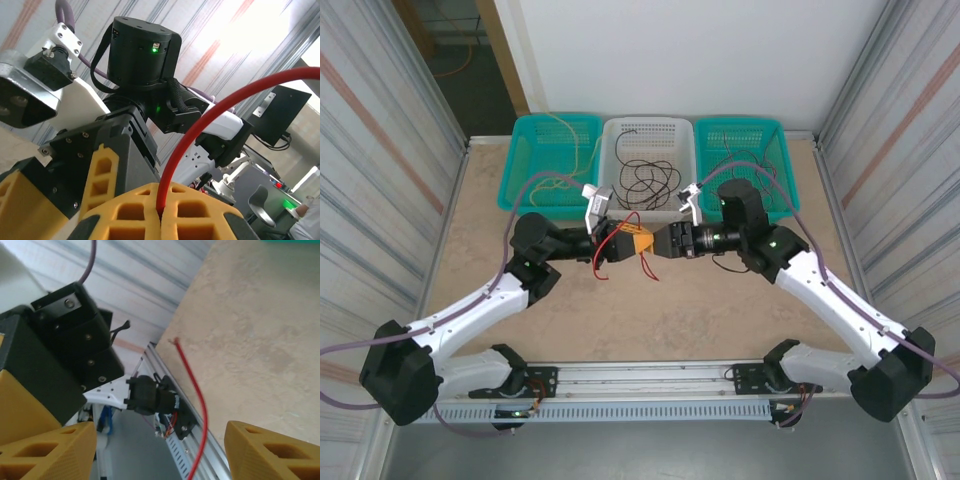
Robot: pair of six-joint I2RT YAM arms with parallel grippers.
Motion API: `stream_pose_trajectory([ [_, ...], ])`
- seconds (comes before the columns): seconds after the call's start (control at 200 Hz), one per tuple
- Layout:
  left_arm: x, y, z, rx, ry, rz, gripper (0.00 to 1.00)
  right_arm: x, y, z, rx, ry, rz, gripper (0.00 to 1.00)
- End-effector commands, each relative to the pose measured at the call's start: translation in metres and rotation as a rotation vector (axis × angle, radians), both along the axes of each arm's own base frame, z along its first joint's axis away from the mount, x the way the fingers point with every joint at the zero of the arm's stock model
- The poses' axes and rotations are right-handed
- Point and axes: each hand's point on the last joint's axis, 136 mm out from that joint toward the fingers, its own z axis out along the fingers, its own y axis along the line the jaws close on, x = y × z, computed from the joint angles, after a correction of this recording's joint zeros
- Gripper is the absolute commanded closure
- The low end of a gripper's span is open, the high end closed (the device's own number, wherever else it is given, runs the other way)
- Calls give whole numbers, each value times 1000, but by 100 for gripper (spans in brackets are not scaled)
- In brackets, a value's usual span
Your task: Untangle the cables
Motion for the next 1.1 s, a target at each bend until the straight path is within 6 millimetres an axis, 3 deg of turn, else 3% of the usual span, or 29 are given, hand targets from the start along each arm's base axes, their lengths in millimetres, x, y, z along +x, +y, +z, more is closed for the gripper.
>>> stream_pose_trajectory([
  [0.0,-15,3,23,-28,-94,-44,100,0,12,9,36,-7,41,37],
  [0.271,-26,5,26,-20,-122,-62,100,-3,32,-9,25,47,106,46],
  [0.481,-28,7,26,-17,-125,-58,100,6,28,-15,6,48,63,69],
  [0.661,-27,7,25,-14,-126,-52,100,6,29,-14,13,48,65,79],
  [0.797,-27,6,25,-13,-127,-53,100,7,30,-14,14,51,63,78],
  [0.967,-26,5,26,-11,-125,-54,100,9,33,-23,0,73,66,62],
  [1.052,-25,5,25,-7,-125,-52,100,9,37,-27,-2,81,74,61],
  [1.097,-25,5,26,-6,-126,-51,100,9,37,-28,-6,82,73,65],
])
